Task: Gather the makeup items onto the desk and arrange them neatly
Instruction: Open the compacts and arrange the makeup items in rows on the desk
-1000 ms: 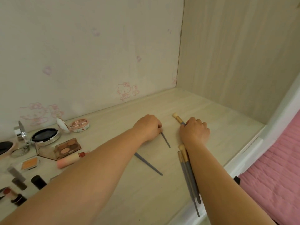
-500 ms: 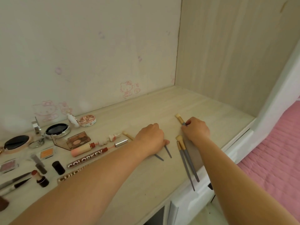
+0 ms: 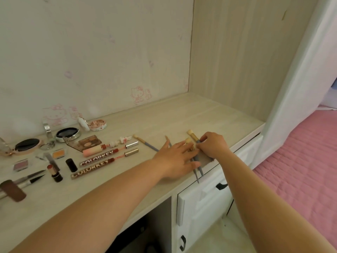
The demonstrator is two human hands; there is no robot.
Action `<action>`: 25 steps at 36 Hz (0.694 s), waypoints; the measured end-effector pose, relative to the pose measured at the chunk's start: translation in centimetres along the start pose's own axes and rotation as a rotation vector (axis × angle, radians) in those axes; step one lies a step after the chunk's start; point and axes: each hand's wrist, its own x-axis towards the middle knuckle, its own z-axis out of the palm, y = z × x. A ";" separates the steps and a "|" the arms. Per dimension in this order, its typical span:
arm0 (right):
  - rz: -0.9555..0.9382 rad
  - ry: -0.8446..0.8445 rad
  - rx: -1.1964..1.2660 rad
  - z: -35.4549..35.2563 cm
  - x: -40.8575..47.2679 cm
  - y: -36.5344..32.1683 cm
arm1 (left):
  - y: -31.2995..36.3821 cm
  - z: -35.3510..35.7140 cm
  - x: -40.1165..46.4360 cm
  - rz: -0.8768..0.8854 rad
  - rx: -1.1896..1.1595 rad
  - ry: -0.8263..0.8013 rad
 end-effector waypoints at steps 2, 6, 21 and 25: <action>0.000 0.005 0.008 0.1 0.0 0.1 | 0.1 0.2 0.0 -0.035 -0.006 -0.027; 0.010 0.009 0.016 0.5 0.1 0.2 | 0.0 0.6 0.2 -0.106 -0.035 -0.018; -0.074 0.019 0.021 3.1 1.8 -2.2 | -2.6 1.8 1.7 -0.382 -0.122 0.140; -0.073 0.010 0.039 4.0 2.6 -3.3 | -3.8 2.4 2.0 -0.417 -0.139 0.190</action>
